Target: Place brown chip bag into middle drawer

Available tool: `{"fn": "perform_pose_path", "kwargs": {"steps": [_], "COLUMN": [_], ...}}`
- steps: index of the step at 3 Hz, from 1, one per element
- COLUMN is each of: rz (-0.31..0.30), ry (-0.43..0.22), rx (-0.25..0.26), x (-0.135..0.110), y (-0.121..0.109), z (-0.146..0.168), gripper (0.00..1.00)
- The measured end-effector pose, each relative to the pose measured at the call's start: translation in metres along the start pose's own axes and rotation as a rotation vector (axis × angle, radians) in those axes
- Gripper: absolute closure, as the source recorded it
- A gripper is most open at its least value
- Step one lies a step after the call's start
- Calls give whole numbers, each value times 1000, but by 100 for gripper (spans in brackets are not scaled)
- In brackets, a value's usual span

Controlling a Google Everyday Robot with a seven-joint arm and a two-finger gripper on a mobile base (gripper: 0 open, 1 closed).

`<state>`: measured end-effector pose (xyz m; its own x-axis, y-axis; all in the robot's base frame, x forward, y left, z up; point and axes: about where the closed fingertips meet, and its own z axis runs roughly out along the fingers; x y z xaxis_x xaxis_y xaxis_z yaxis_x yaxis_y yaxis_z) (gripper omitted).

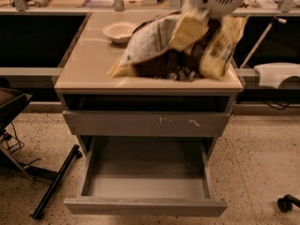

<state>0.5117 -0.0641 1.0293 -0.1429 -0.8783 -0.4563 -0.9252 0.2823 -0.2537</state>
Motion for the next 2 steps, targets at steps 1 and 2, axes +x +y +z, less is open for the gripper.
{"fn": "perform_pose_path", "kwargs": {"steps": [1,2], "rz": [-95,-77], "ry": [-157,-340], "rx": [-109,-242], "x": [-11,-1], "y": [52,98], "z": [51,129], "gripper": [100,100]}}
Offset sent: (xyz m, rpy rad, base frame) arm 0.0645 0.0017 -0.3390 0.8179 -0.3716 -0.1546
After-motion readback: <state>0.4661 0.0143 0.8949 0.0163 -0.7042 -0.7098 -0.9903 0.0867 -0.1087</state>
